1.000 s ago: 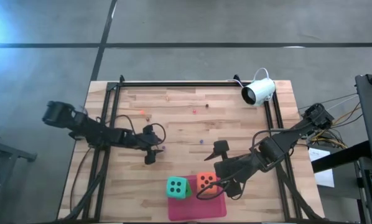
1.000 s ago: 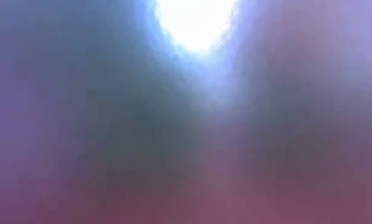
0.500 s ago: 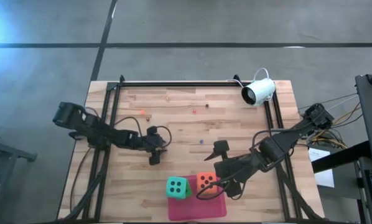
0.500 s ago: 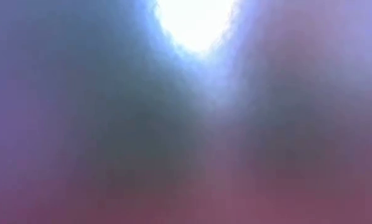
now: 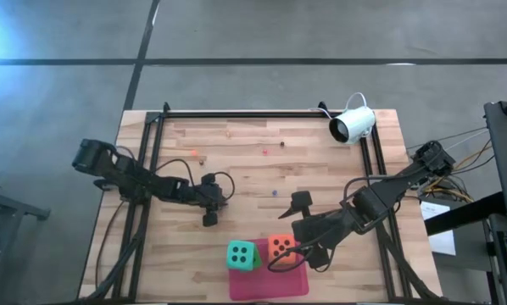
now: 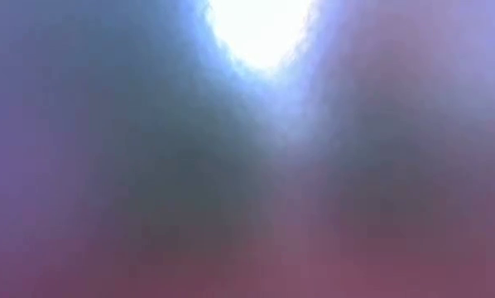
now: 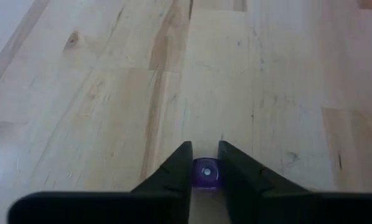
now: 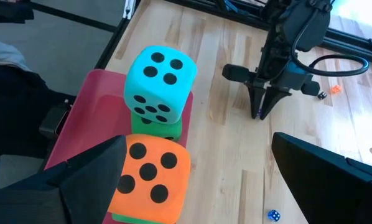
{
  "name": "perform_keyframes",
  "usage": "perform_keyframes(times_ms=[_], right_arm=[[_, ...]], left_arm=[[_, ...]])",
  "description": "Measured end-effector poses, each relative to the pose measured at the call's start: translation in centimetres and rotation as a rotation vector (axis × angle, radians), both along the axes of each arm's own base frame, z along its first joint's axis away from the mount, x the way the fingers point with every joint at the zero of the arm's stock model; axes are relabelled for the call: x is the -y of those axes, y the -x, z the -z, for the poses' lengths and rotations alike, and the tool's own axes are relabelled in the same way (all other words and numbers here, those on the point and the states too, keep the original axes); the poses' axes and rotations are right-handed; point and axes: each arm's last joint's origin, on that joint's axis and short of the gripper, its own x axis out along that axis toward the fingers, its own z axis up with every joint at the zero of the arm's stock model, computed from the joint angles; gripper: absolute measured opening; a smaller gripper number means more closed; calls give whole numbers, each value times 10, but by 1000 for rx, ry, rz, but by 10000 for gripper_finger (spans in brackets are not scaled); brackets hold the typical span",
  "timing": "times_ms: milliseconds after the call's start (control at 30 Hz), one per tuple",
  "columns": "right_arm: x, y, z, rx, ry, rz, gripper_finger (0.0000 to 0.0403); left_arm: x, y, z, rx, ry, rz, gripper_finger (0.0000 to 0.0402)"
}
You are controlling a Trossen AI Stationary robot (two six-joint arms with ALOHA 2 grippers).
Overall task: Pick & Place Dice
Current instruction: Put the purple dice into the pink bin
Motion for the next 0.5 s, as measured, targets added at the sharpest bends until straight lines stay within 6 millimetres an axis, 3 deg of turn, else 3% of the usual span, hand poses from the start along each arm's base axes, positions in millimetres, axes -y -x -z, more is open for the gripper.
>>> perform_keyframes(times_ms=[133,500], right_arm=[[0,0,0,0,0,0,400],[0,0,0,0,0,0,400]], left_arm=[[0,0,0,-1,2,2,54],[0,4,-7,11,9,8,56]])
